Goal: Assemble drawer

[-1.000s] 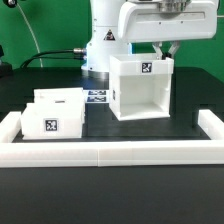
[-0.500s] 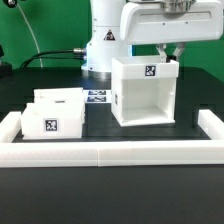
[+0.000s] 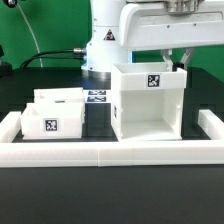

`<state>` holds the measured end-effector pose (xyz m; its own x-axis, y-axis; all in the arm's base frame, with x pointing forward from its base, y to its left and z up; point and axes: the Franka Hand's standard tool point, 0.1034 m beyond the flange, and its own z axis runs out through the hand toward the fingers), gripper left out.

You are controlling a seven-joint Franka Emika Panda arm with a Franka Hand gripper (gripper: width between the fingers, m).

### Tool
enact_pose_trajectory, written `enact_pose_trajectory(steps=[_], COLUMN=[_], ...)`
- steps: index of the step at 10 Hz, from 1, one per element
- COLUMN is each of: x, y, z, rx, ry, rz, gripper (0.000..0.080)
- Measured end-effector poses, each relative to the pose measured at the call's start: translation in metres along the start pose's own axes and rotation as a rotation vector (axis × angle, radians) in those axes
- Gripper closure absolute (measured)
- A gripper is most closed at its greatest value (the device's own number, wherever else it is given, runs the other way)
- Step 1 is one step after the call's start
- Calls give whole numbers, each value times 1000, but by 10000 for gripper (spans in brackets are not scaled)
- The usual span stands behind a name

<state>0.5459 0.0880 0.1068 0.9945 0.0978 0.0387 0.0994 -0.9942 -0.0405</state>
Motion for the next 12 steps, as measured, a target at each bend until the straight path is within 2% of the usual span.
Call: enact_pose_trajectory(steps=[2,4,9,10,12], x=[28,29,30,30,34], y=[-2,-2,-8,-10,-5], z=[1,1,0,1,0], rx=[8,10,43,49,57], ry=[58,62,62,63,62], rz=[27,41,318,463,638], gripper=[762,762,762,762,762])
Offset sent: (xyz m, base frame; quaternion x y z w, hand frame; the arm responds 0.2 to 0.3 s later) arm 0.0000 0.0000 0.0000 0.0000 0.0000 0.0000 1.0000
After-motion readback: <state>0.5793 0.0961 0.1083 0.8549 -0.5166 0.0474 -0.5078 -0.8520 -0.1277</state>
